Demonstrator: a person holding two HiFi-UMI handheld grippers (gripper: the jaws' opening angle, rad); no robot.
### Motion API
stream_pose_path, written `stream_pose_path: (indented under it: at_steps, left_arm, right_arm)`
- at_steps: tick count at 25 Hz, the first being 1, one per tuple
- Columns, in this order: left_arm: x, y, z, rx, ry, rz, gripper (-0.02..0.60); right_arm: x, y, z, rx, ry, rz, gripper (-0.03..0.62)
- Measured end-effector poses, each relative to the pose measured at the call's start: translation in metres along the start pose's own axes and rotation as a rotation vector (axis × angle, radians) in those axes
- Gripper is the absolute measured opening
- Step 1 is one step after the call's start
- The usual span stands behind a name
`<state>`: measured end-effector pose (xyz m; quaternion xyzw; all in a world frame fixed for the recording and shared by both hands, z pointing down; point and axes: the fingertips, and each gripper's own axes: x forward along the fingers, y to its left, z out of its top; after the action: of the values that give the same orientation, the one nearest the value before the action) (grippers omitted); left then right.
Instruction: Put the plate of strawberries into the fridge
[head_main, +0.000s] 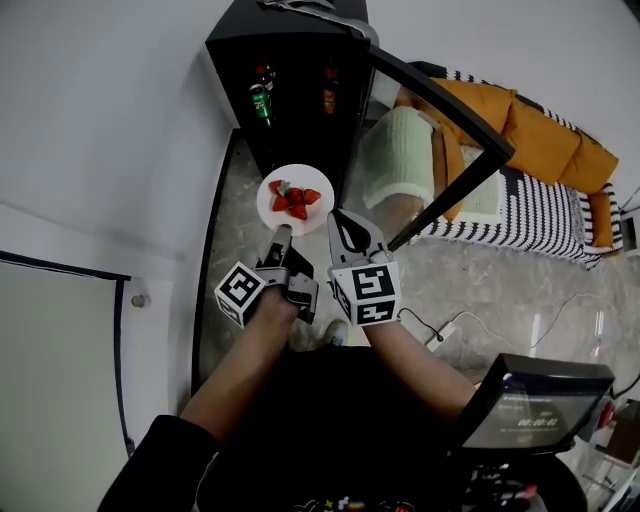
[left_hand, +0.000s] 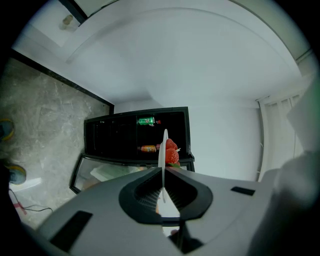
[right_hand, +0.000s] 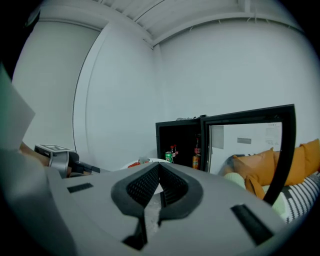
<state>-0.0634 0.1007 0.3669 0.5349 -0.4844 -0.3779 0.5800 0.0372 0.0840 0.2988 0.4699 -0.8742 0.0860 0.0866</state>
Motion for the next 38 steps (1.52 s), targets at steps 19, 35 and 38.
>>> stream_pose_path:
  at_steps: [19, 35, 38]
  left_arm:
    - [0.000, -0.013, -0.040, 0.057, 0.019, -0.011, 0.018]
    - [0.042, -0.003, 0.004, 0.026, 0.034, -0.030, 0.018]
    - [0.059, -0.003, 0.016, 0.024, 0.042, -0.027, 0.018]
  right_arm:
    - [-0.036, -0.023, -0.003, 0.008, -0.032, 0.018, 0.006]
    - [0.019, -0.027, 0.001, -0.035, -0.015, -0.009, 0.006]
    - [0.038, -0.034, 0.006, -0.026, -0.013, -0.023, 0.006]
